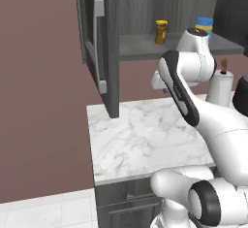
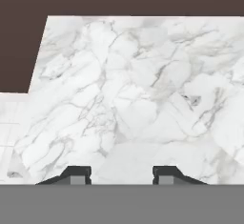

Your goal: Collect the turmeric, mayonnaise, and shaker from the cabinet and place them next to the stove.

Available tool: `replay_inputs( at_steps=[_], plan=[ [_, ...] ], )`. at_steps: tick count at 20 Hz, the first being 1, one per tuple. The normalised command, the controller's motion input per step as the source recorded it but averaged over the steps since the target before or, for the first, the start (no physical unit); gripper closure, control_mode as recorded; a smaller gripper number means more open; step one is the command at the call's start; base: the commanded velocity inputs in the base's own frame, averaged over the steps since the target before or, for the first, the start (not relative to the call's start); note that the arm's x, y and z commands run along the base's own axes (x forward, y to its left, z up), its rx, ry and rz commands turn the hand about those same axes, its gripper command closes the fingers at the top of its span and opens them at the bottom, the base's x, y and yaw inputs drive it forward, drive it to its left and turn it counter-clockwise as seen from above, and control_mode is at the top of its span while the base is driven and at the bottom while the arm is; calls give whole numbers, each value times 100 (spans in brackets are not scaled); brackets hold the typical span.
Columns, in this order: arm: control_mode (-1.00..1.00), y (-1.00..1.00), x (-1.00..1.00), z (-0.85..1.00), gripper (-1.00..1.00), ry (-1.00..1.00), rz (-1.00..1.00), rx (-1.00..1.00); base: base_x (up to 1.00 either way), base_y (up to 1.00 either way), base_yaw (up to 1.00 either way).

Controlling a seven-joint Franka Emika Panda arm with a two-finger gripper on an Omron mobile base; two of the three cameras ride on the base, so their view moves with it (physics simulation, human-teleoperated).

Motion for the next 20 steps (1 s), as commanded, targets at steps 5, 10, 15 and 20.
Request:
replay_inputs(
  at_steps=[5,10,15,20],
  plan=[
    [-100,-7,3,0,-100,0,0,0,0,0,0],
    [-100,-22,-8,0,-100,-13,-1,0,0,0,0],
    [-100,-58,-46,1,-100,-43,-4,0,0,0,0],
    [-100,-73,-25,25,-100,-42,-11,3,0,0,0]
  ],
)
